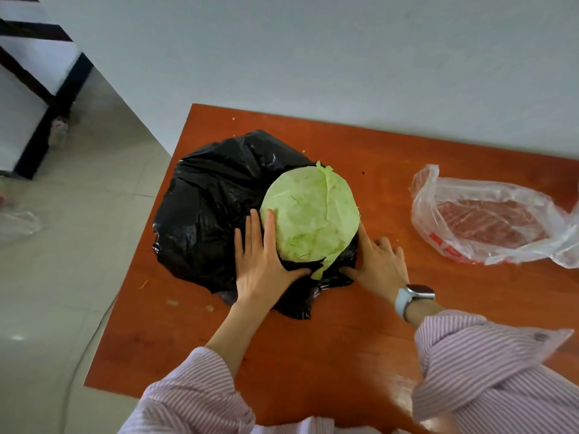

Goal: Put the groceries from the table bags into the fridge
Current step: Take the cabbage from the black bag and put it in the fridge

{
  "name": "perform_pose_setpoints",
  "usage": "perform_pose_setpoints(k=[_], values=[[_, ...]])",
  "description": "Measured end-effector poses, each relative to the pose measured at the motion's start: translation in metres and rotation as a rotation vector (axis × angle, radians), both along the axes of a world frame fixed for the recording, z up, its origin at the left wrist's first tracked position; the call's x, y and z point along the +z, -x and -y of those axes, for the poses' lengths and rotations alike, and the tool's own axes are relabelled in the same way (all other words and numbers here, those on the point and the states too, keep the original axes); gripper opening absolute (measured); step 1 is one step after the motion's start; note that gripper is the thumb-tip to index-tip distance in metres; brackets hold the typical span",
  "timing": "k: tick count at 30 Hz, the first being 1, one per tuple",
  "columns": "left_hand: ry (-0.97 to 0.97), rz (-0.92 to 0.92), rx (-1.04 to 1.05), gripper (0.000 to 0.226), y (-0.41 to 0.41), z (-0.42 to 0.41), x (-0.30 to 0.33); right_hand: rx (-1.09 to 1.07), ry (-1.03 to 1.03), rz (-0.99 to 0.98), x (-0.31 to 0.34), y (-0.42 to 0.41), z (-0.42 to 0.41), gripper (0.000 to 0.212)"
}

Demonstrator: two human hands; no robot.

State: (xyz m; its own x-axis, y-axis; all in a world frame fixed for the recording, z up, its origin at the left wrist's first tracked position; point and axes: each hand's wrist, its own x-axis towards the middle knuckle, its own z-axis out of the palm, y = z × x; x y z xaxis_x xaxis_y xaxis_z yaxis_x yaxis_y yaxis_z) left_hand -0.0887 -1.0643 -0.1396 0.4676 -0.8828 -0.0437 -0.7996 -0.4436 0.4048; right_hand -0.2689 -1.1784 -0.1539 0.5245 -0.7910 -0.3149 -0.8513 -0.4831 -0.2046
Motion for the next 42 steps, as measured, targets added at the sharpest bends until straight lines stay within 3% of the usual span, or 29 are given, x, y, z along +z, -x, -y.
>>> perform_pose_setpoints(k=[4,7,10,12,16,18,20,22,26,30,34,38,42], values=[[-0.052,0.037,0.126,0.128,0.004,-0.002,-0.001,-0.045,-0.135,0.032,-0.005,0.003,0.011,0.086],[-0.214,0.082,0.139,0.134,0.005,-0.002,0.0,-0.128,-0.356,0.236,-0.001,0.012,0.014,0.068],[-0.402,0.132,0.063,0.125,0.0,0.003,0.003,-0.289,-0.248,0.524,0.02,0.006,0.012,0.041],[-0.432,0.1,0.0,0.118,-0.007,0.003,0.007,-0.315,-0.165,0.634,0.038,-0.005,0.013,0.042],[-0.37,-0.194,-0.069,0.103,-0.032,0.003,0.024,-0.202,-0.228,0.779,0.073,-0.04,0.019,0.051],[-0.309,-0.332,-0.094,0.08,-0.043,0.006,0.04,-0.147,-0.266,0.765,0.079,-0.057,0.024,0.055],[-0.118,-0.409,-0.028,0.054,-0.051,0.011,0.053,-0.126,-0.314,0.711,0.077,-0.069,0.025,0.062],[0.084,-0.505,0.107,0.043,-0.051,0.019,0.062,-0.138,-0.322,0.679,0.068,-0.073,0.023,0.067],[0.232,-0.733,0.198,0.042,-0.031,0.041,0.06,-0.205,-0.314,0.731,0.063,-0.072,0.018,0.073],[0.239,-0.888,0.301,0.059,-0.018,0.049,0.043,-0.253,-0.309,0.838,0.064,-0.053,0.011,0.067],[0.22,-0.823,0.201,0.069,-0.002,0.052,0.04,-0.333,-0.411,0.897,0.055,-0.028,0.0,0.063],[0.252,-0.691,0.181,0.073,0.023,0.051,0.044,-0.401,-0.535,0.997,0.05,-0.013,-0.01,0.094],[0.325,-0.663,0.251,0.081,0.044,0.044,0.052,-0.438,-0.526,1.165,0.061,-0.01,-0.025,0.091]])
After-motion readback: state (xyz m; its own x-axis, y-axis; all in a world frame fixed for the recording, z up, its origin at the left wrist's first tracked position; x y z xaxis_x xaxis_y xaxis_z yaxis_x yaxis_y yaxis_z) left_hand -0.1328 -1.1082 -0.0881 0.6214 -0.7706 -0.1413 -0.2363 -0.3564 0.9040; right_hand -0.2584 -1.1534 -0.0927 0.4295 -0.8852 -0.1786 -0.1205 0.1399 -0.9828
